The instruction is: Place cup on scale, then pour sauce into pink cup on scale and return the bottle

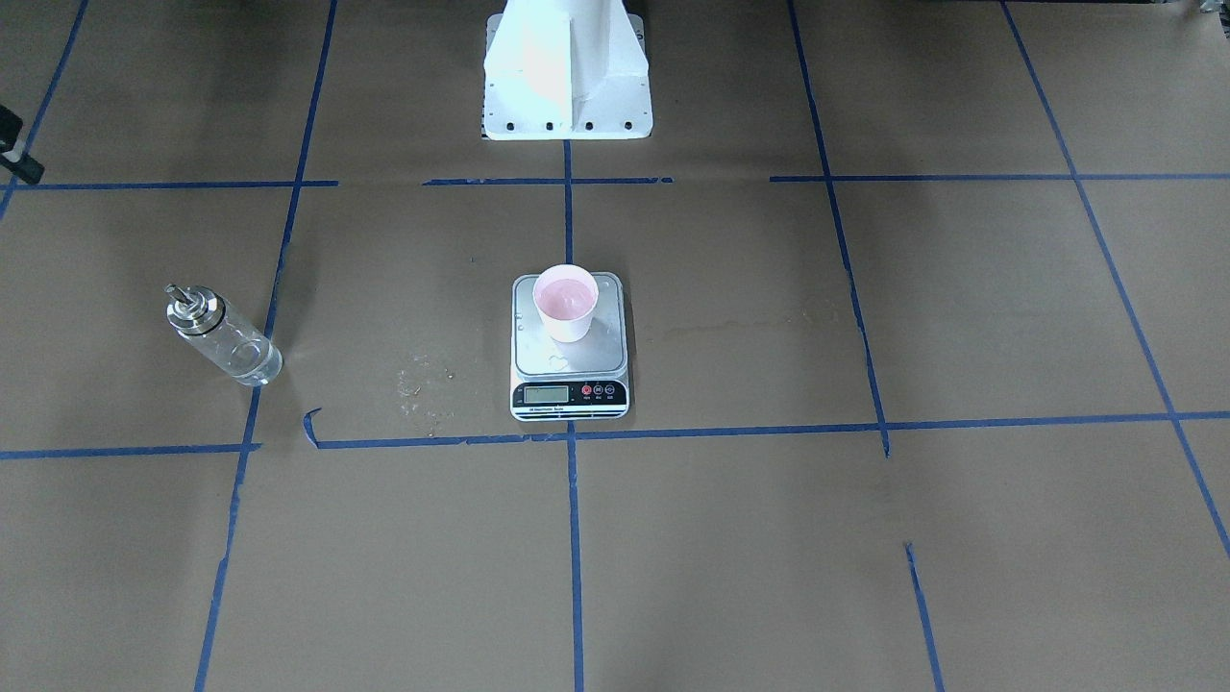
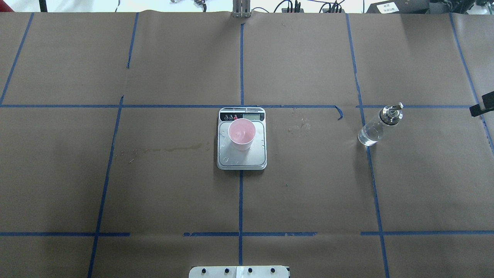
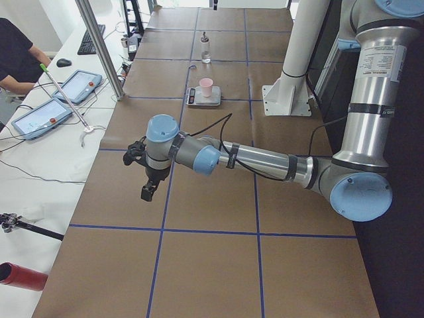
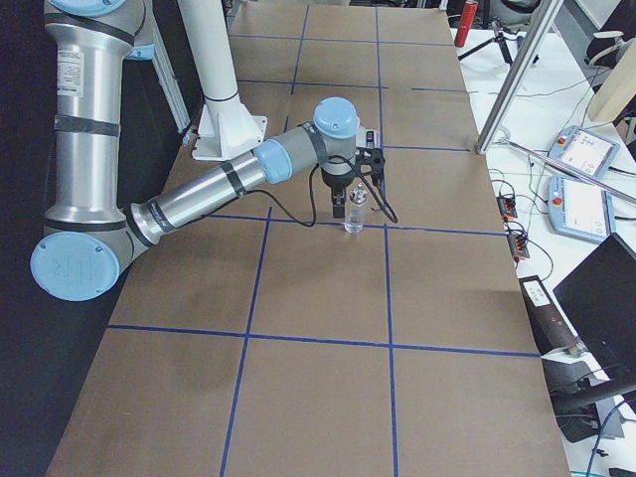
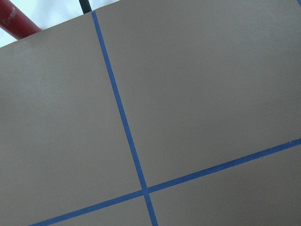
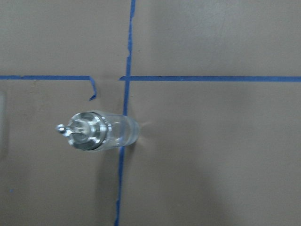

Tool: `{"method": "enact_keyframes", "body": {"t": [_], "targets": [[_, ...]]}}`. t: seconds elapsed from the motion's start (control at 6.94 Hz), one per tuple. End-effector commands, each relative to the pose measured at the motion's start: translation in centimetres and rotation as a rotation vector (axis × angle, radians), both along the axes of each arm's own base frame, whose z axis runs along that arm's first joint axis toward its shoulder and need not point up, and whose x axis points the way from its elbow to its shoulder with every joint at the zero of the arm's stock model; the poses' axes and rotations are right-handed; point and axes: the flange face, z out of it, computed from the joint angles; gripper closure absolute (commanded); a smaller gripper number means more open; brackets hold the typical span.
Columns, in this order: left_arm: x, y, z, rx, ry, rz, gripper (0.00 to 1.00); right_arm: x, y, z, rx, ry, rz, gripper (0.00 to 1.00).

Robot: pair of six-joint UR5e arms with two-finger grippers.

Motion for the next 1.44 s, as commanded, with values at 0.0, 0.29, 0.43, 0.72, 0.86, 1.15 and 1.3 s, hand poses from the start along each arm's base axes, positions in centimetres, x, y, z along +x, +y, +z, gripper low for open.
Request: {"method": "enact_keyframes", "body": {"t": [0.0,0.29,0.43,0.72,0.86,1.15,1.3], "targets": [[-0.1,0.3,1.2,-0.023,-0.007,-0.001,0.00,5.5,-2.4,9.0,0.106,0.109,-0.069,0.00],[-0.3,0.4,1.0,-0.036,-0.004,0.006,0.00,7.7,-2.3,15.1,0.107,0.217,-0.119,0.00],[-1.9,0.7,1.6,-0.030,-0.029,0.040,0.00,7.9,-2.3,16.0,0.096,0.249,-0.119,0.00],[-5.4,2.2,5.0,-0.006,-0.092,0.181,0.00,7.8,-2.2,17.3,0.068,0.243,-0.121,0.00],[-6.0,3.8,9.6,-0.093,-0.077,0.181,0.00,7.6,-2.1,17.3,0.062,0.219,-0.123,0.00],[-5.8,6.4,14.4,-0.180,-0.061,0.187,0.00,7.2,-1.6,19.0,0.016,0.146,-0.129,0.00],[-5.8,6.3,14.3,-0.184,-0.059,0.183,0.00,7.6,-1.5,19.8,0.000,0.146,-0.121,0.00]]}}
